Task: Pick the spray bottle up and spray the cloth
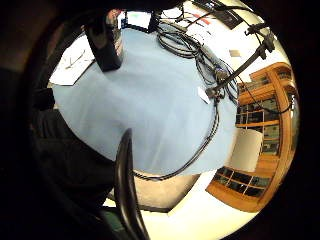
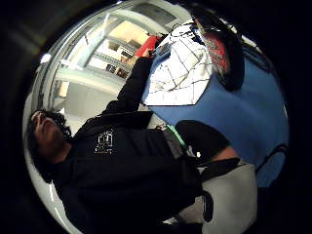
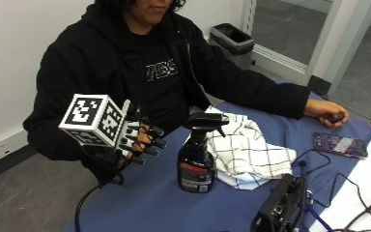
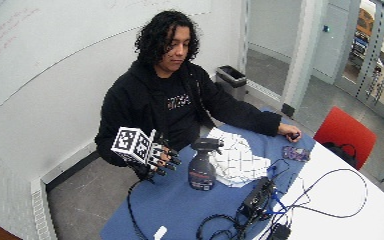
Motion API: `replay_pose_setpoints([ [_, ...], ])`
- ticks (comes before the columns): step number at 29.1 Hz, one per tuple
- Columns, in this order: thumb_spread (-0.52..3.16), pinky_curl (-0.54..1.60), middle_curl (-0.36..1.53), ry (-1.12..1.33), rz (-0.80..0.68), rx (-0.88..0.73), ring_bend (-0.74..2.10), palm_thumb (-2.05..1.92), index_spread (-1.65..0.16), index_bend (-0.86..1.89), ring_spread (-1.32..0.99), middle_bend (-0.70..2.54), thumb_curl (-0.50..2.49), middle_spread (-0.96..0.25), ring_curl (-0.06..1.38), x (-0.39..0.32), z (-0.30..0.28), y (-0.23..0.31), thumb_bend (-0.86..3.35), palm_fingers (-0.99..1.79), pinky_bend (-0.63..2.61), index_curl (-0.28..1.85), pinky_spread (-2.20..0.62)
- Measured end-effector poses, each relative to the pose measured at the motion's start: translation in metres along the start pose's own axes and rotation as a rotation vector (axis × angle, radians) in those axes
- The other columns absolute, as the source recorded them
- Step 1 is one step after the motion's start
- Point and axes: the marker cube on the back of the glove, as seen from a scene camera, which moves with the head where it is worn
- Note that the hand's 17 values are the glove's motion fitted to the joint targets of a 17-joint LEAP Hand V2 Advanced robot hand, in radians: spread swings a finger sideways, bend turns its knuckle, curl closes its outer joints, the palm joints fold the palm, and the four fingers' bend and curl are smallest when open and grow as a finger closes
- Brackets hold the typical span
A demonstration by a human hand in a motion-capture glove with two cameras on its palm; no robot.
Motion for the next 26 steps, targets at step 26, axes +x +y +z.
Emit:
replay_pose_setpoints([
  [26,1.05,0.25,0.25,-0.221,0.079,0.082,0.44,0.57,-0.29,0.11,-0.01,0.3,0.22,-0.01,0.22,0.028,-0.016,-0.042,0.15,0.35,0.38,0.16,0.22],
])
